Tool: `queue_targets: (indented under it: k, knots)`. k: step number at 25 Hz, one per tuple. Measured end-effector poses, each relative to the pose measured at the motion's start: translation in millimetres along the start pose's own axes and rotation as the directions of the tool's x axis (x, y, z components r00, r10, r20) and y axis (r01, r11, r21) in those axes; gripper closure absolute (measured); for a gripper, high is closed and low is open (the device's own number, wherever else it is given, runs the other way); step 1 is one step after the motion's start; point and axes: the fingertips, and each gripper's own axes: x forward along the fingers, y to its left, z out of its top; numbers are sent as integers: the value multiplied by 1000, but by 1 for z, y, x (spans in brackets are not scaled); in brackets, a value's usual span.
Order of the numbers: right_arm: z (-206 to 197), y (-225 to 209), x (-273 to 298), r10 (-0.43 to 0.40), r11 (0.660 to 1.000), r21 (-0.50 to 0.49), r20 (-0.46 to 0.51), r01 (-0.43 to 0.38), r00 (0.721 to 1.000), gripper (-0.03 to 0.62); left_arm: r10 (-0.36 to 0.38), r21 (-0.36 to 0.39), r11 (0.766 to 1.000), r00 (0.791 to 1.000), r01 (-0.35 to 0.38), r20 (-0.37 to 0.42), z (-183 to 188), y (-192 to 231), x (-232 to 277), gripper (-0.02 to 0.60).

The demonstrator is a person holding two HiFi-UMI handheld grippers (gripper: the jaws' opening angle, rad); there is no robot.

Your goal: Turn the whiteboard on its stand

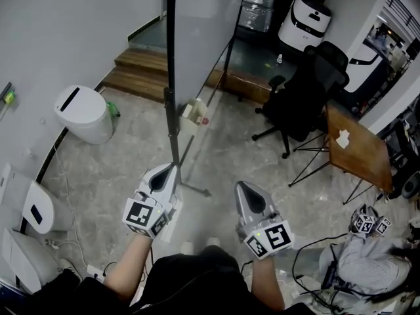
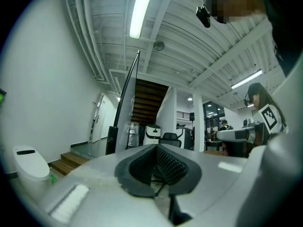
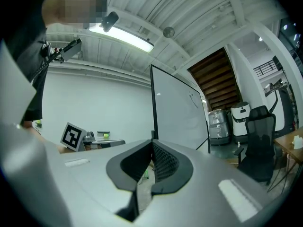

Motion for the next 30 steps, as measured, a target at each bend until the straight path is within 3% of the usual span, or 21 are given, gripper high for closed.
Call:
queue_targets:
  k: [11, 22, 26, 30]
  knots:
    - [7, -35, 27, 73, 997, 5, 12, -73, 997, 585, 136, 47, 990, 991, -135, -17, -1, 38, 41, 583]
    - [6, -60, 57, 164, 986, -22, -27, -165, 986, 585, 292, 149, 947, 956, -286, -20, 16, 97, 91, 577]
    - [7, -62, 67, 200, 980, -9, -22, -200, 980, 585, 324, 187, 931, 945, -313, -30, 21, 118, 109, 533]
    - [6, -61, 72, 224, 975, 1, -17, -224, 974, 585, 357, 176, 922, 934, -346, -32, 22, 139, 125, 498]
